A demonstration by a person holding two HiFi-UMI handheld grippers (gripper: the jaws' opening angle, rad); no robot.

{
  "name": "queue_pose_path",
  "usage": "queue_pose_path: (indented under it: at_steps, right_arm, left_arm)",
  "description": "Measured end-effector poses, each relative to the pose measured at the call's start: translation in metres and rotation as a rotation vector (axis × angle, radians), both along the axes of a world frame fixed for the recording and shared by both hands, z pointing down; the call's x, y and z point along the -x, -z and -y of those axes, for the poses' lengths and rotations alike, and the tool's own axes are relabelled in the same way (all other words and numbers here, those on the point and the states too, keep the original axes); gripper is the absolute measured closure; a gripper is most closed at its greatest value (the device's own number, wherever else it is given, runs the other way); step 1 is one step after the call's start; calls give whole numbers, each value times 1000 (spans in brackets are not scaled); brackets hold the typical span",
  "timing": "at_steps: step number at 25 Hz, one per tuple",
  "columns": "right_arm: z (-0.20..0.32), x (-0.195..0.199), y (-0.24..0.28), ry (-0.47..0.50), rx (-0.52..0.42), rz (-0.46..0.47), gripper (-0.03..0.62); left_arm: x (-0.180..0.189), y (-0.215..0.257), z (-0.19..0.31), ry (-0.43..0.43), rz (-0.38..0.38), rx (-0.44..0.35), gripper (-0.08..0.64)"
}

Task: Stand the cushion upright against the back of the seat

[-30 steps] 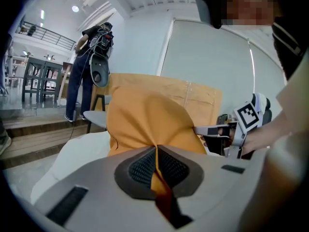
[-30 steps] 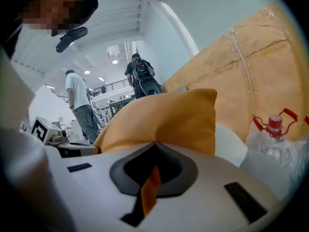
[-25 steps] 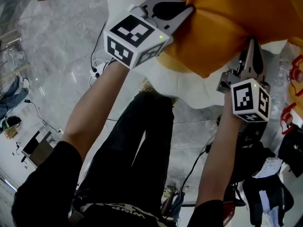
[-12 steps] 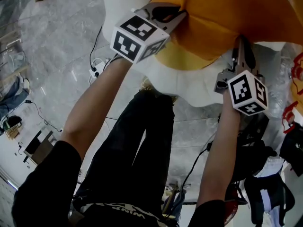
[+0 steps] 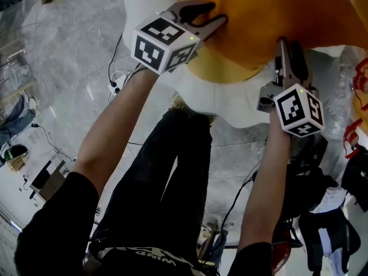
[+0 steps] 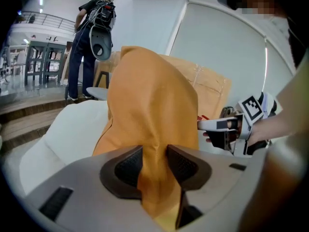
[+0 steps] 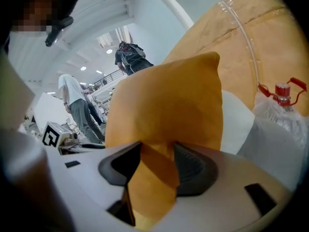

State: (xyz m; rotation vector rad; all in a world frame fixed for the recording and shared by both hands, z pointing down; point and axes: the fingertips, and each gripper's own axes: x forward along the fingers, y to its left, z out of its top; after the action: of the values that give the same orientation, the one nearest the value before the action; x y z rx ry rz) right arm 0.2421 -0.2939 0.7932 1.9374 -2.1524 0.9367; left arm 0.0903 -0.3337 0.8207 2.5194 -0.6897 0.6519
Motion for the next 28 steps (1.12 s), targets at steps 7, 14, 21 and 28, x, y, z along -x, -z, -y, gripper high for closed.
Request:
queue_pose_path:
  at_steps: [7,14,21,28]
  right_arm:
    - [-18,9,7,3,20,54,272]
    - [-58,15,66,7,-1,48,275]
    - [-137,89,206,250,-112,70,572]
    - [-218,133,321,353,-175,136,572]
  left_arm:
    - [10,10,-8,45,-16,5,199]
    - [25,68,-48,30,11,-29,392]
    - [30,190,-133,-44,-85,-7,554]
    - [41,323,-223,-218,-167,-14,554]
